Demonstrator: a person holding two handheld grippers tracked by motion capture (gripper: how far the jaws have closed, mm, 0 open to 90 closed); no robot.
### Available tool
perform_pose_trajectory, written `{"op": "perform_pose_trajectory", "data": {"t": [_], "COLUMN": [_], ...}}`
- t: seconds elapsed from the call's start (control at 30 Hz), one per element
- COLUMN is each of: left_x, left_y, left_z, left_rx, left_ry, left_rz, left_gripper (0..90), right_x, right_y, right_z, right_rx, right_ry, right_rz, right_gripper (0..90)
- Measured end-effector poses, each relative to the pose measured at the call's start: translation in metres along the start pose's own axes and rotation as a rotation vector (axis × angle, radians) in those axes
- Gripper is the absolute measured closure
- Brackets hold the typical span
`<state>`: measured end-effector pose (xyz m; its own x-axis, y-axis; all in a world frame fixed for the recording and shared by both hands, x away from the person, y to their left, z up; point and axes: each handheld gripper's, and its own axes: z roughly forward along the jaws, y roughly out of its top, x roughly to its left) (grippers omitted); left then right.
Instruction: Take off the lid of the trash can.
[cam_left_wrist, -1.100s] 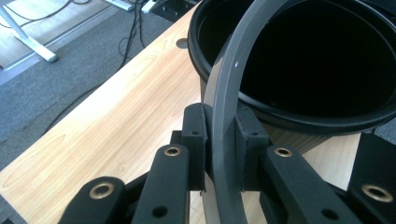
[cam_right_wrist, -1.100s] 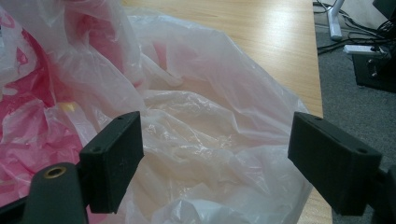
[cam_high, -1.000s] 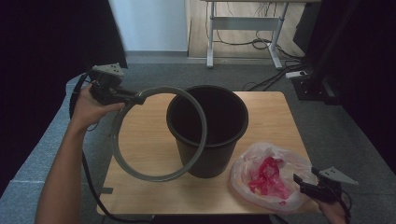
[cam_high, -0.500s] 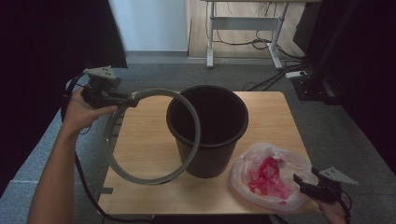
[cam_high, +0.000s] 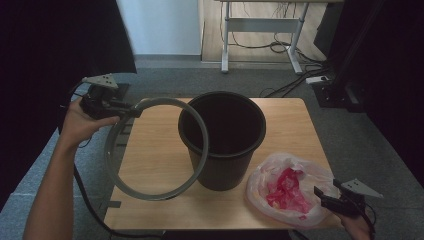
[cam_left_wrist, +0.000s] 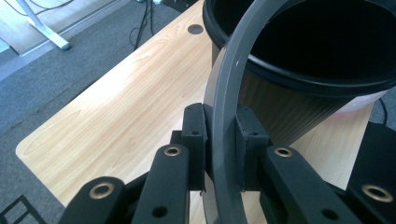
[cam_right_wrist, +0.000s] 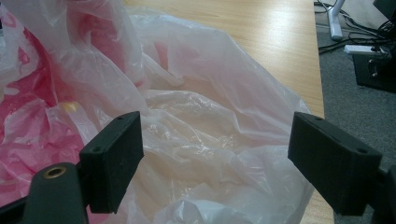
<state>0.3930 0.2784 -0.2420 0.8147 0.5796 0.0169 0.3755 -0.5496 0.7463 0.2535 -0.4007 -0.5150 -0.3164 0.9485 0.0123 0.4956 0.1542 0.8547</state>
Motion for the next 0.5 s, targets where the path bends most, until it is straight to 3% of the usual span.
{"op": "perform_pose_trajectory", "data": {"t": [0.5], "left_x": [0.003], "left_y": [-0.014], "left_z": [-0.01], "left_rx": [0.006], "left_ry": [0.021], "left_rz": [-0.017], "left_gripper": [76.9], "right_x": [0.0], "right_y": [0.0], "right_z": [0.0], "right_rx": [0.0], "right_ry": [-0.003], "right_rz": [0.0], "right_gripper": [17.6]}}
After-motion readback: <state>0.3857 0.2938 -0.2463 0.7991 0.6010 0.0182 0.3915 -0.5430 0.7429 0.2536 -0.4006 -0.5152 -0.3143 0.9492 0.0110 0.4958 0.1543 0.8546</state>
